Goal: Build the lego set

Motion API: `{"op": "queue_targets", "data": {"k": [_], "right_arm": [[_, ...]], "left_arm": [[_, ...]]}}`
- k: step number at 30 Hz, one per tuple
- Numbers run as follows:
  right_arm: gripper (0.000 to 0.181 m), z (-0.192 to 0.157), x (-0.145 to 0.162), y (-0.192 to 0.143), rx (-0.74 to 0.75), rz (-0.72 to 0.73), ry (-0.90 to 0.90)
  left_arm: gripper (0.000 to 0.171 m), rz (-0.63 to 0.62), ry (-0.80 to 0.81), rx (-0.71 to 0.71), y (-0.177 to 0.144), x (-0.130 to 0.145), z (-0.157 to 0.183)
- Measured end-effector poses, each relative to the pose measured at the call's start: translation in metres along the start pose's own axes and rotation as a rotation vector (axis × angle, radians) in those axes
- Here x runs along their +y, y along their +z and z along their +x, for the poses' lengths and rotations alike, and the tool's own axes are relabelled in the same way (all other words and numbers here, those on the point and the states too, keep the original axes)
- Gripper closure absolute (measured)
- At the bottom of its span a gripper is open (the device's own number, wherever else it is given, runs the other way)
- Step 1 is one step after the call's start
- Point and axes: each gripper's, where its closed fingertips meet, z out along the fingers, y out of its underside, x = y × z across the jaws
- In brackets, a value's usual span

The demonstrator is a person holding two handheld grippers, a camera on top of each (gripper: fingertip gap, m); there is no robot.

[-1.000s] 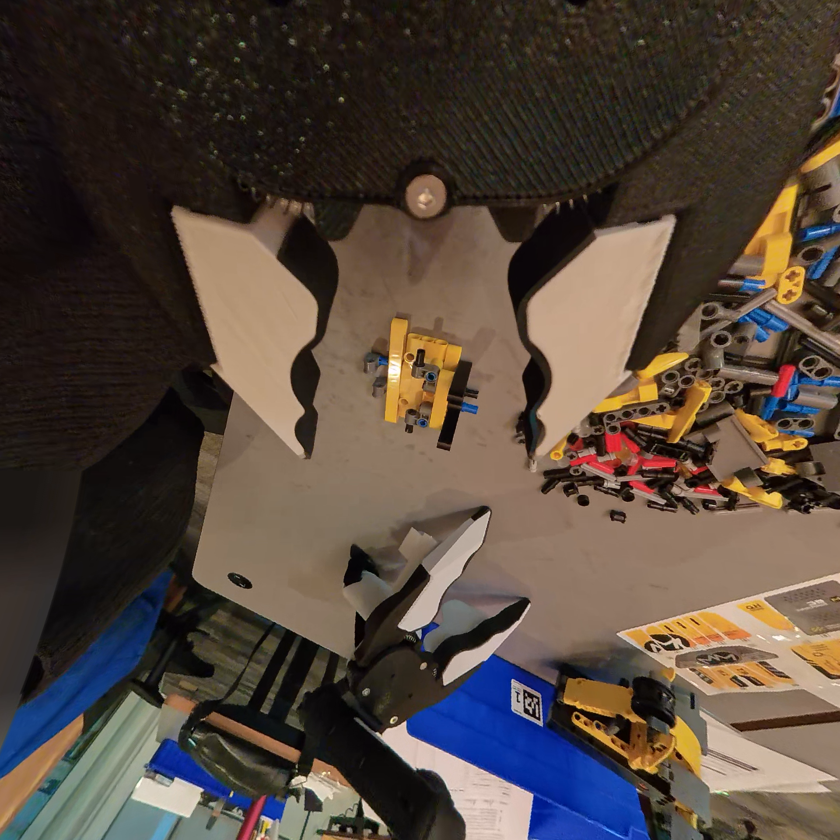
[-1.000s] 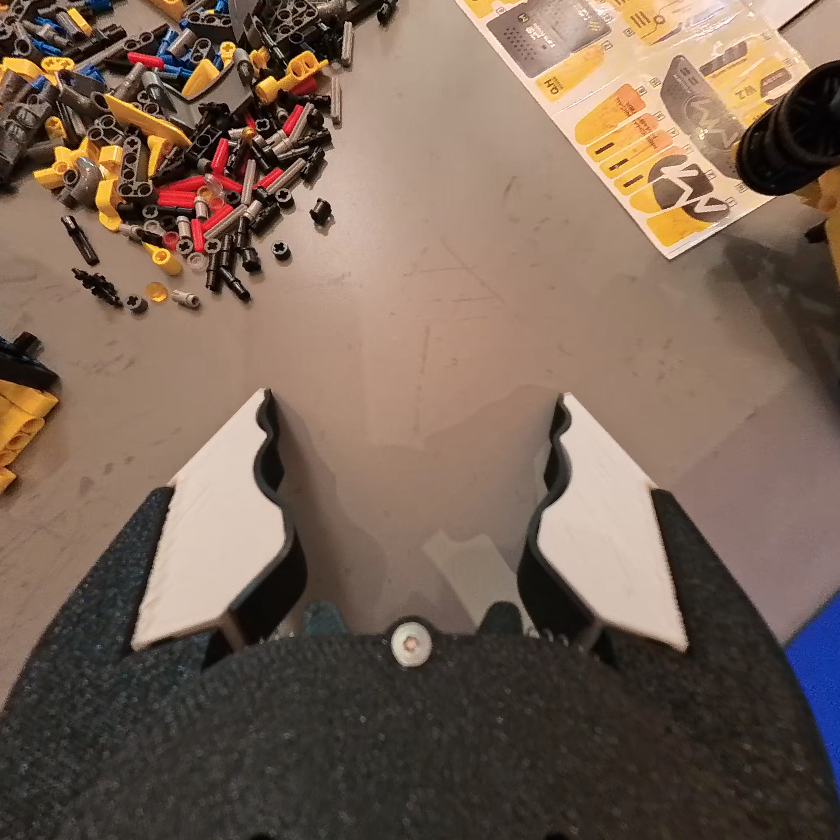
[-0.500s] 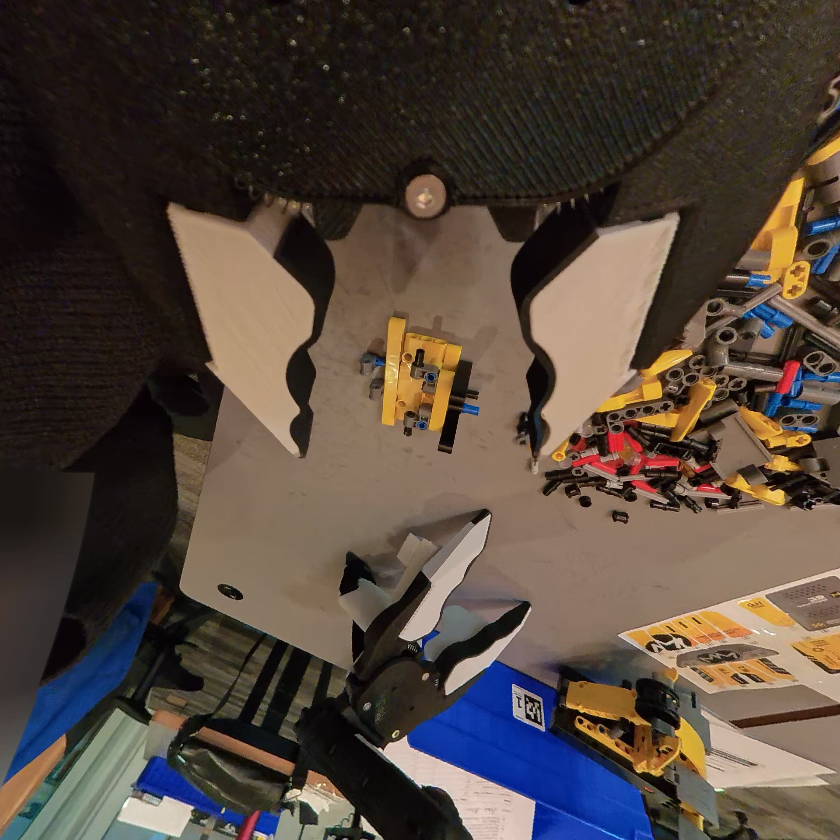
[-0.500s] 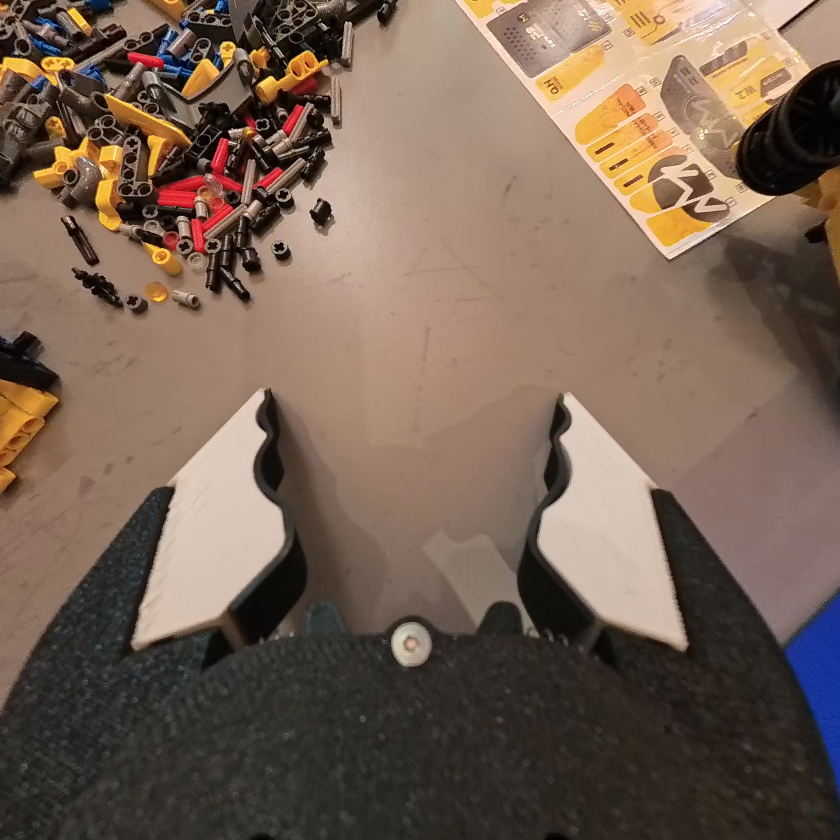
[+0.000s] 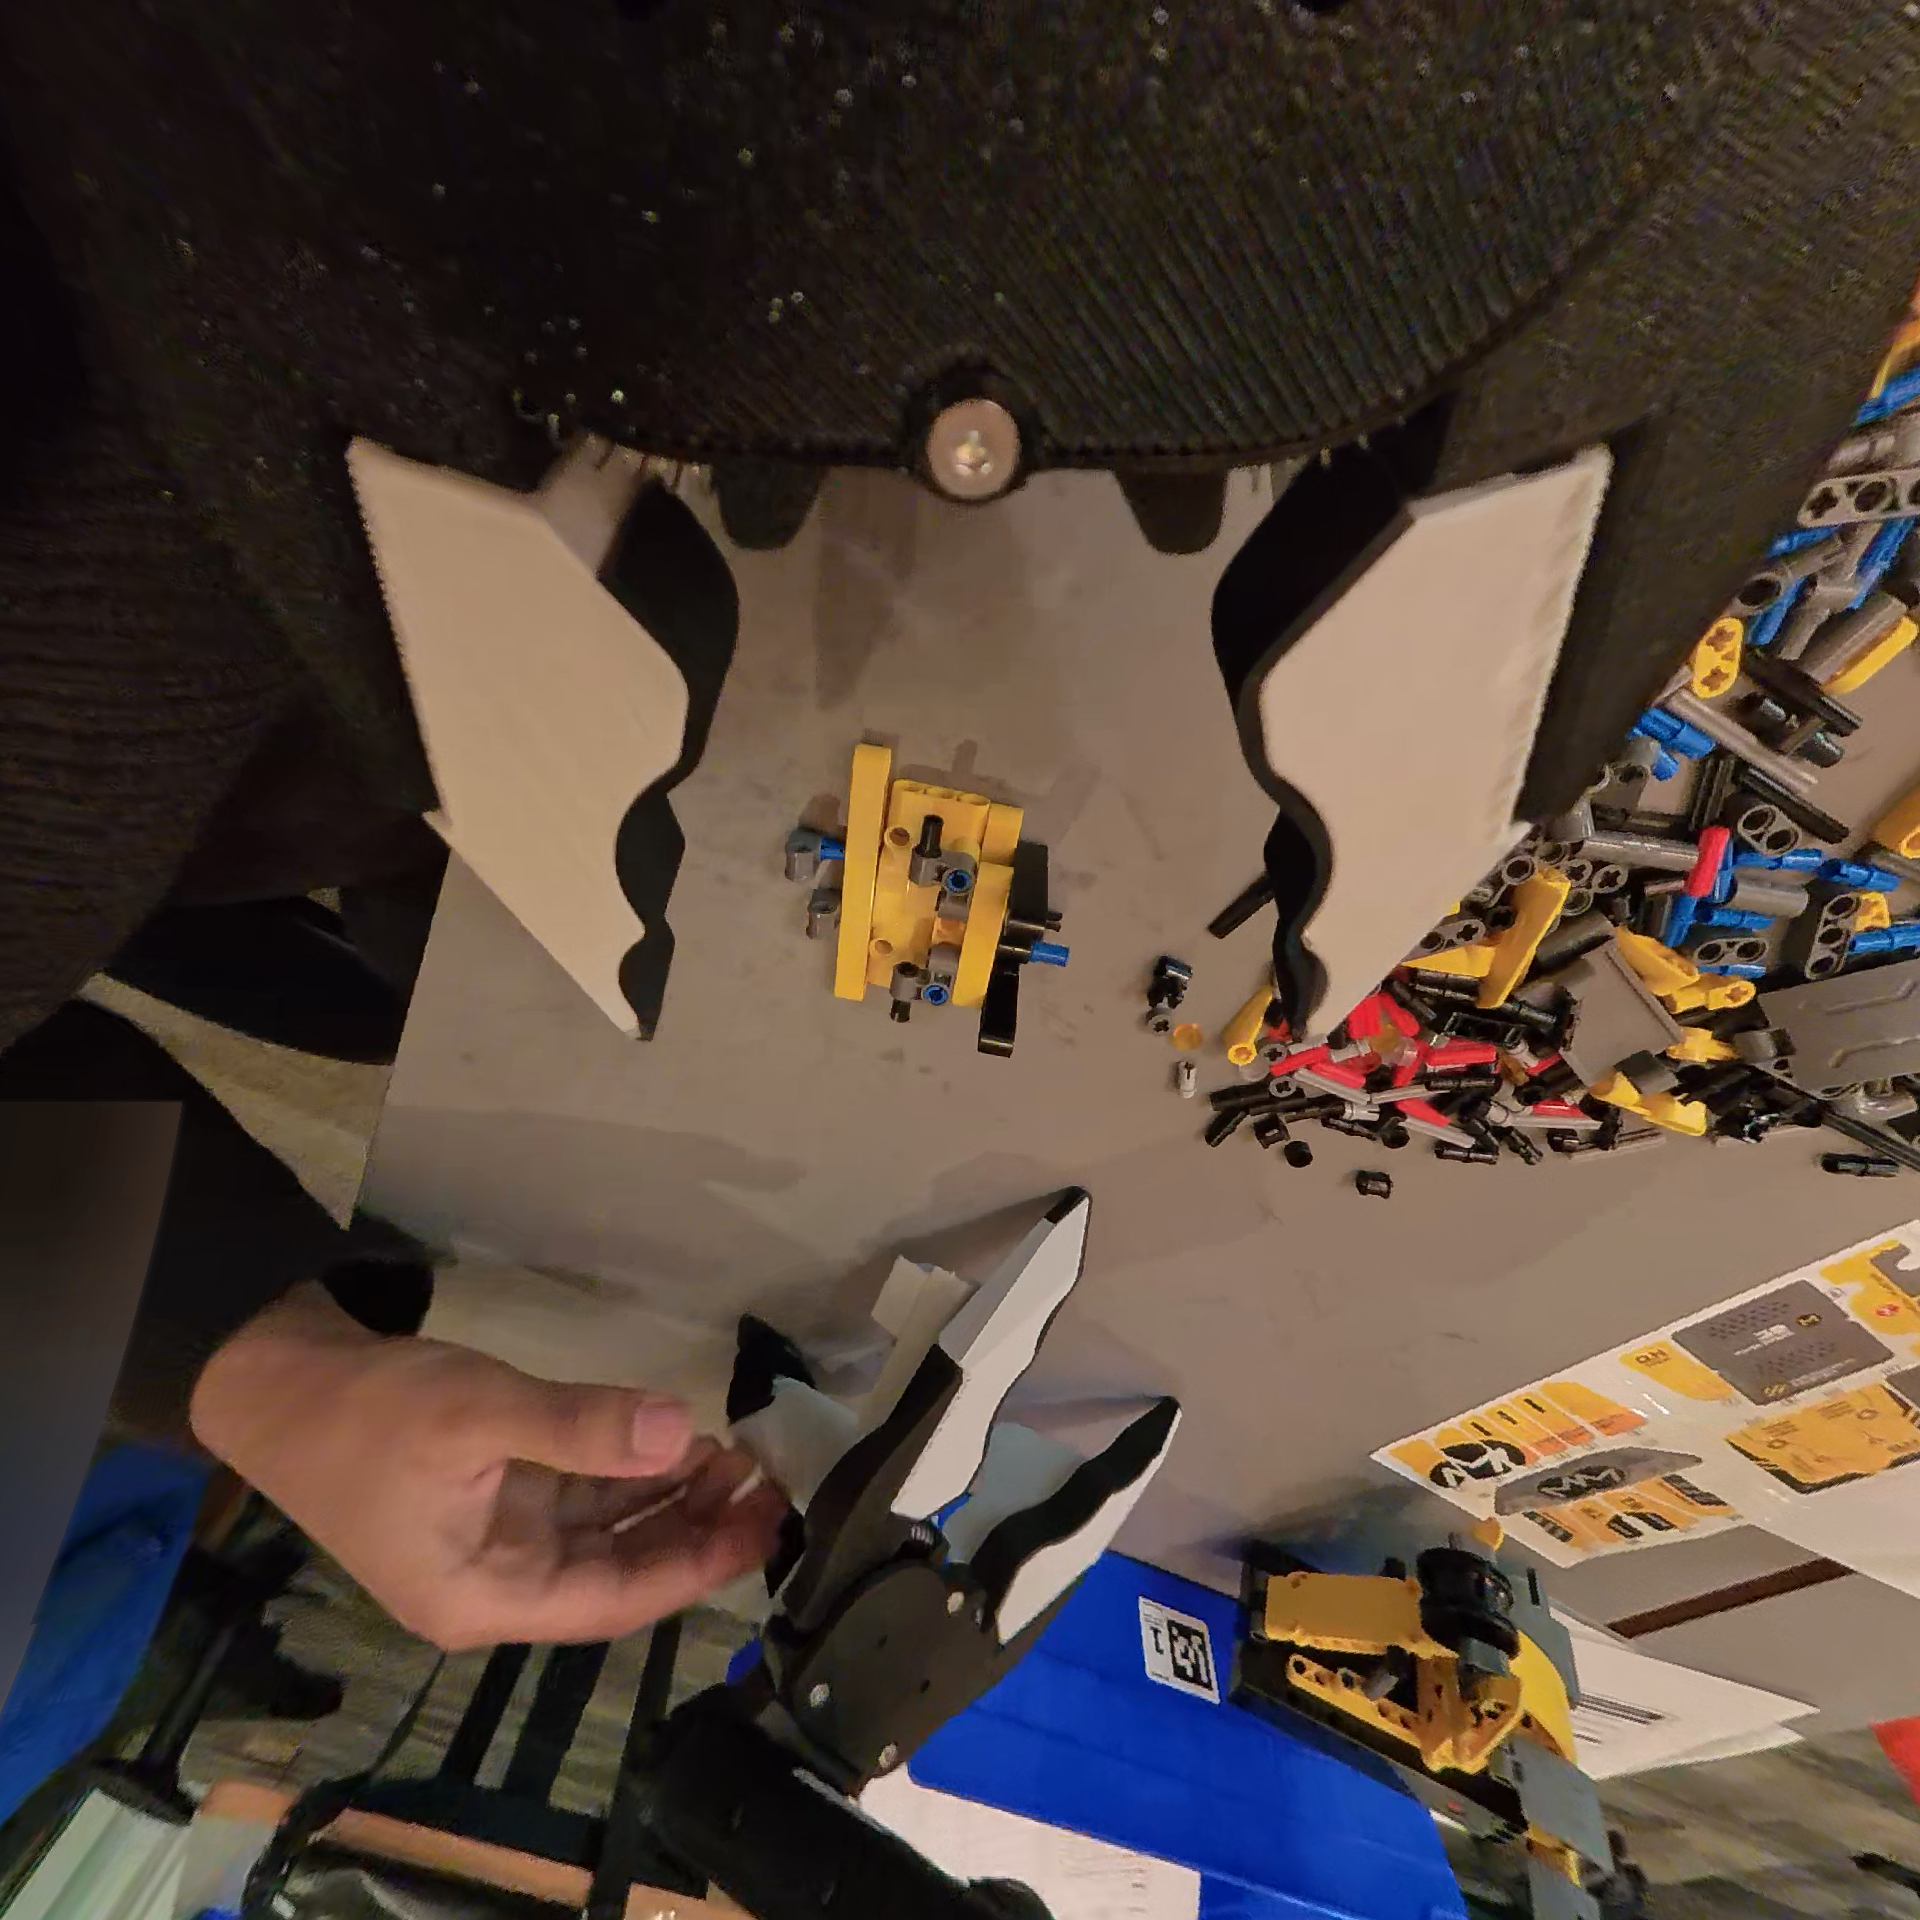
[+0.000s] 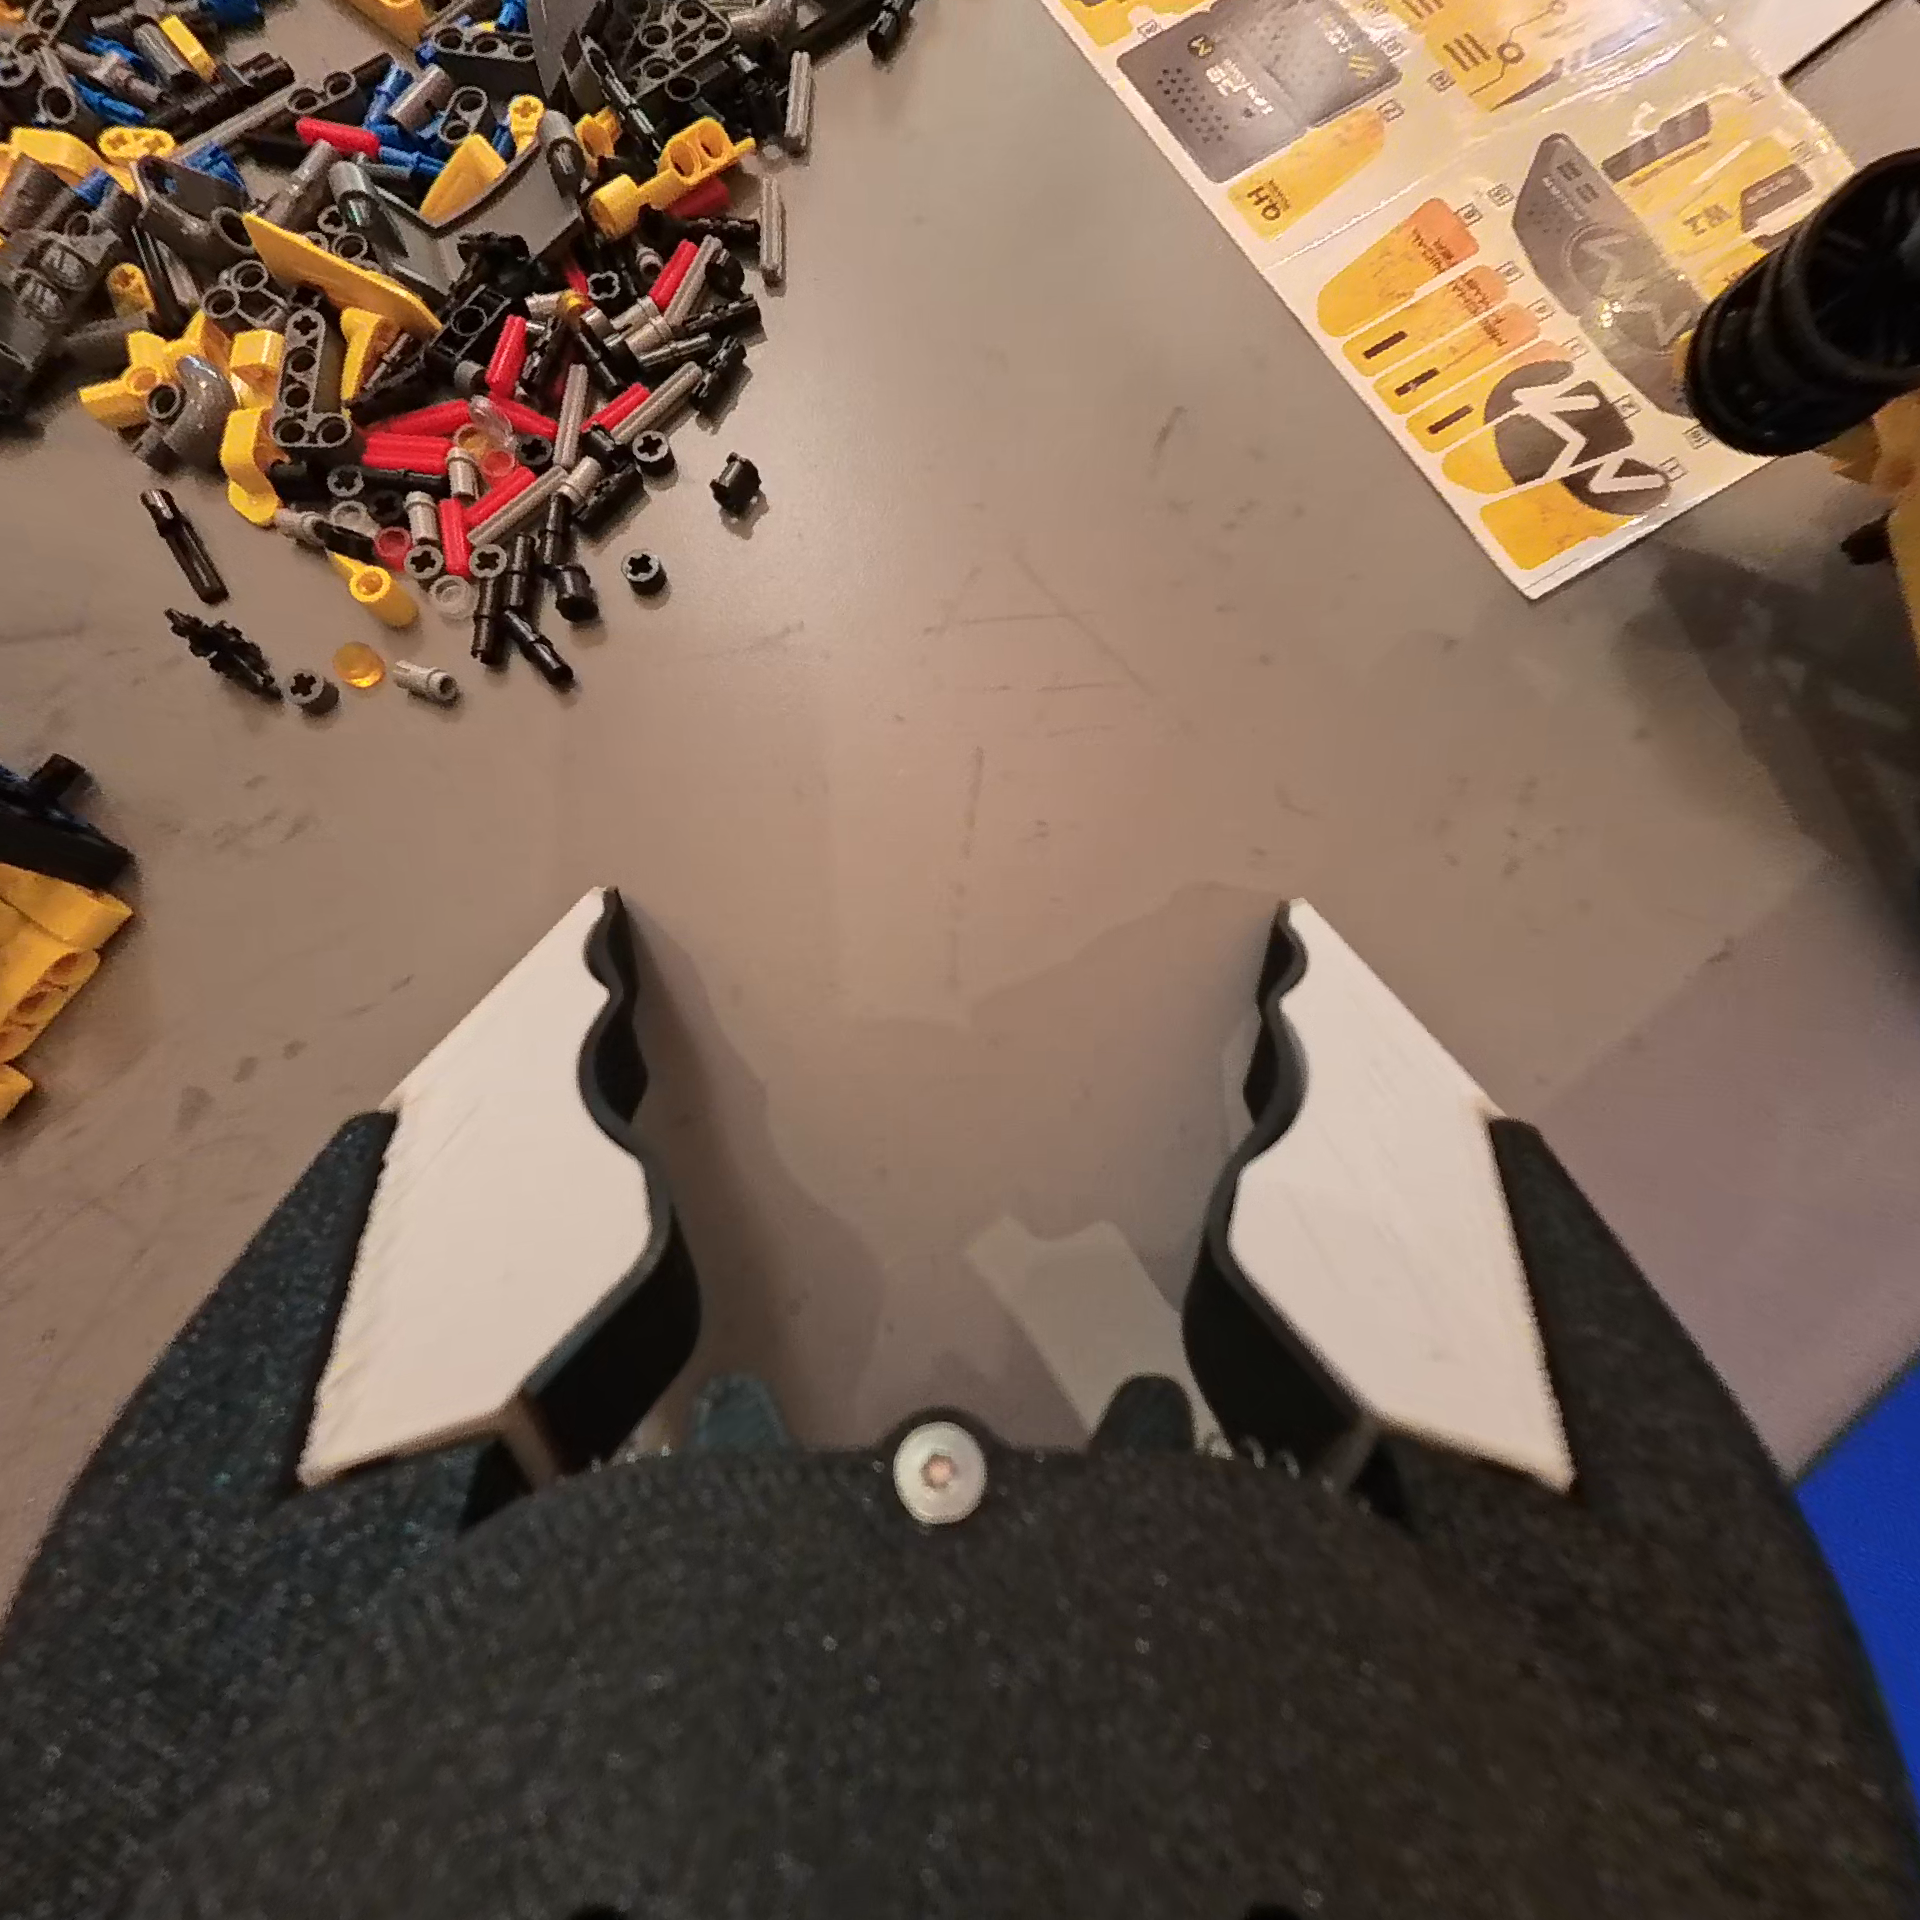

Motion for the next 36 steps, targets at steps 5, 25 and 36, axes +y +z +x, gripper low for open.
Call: {"op": "queue_targets", "data": {"k": [5,25,36], "right_arm": [[0.059,0.001,-0.001,0.002,-0.035,-0.005,-0.031],[0.025,-0.016,0.004,0.005,-0.197,-0.043,-0.207],[0.085,-0.032,-0.013,0.004,-0.227,0.018,-0.224]], "left_arm": [[0.059,-0.103,0.078,0.014,0.007,0.015,0.011],[0.061,-0.232,0.084,0.015,0.015,0.045,0.005],[0.077,-0.32,0.109,0.029,0.007,0.064,0.006]]}}
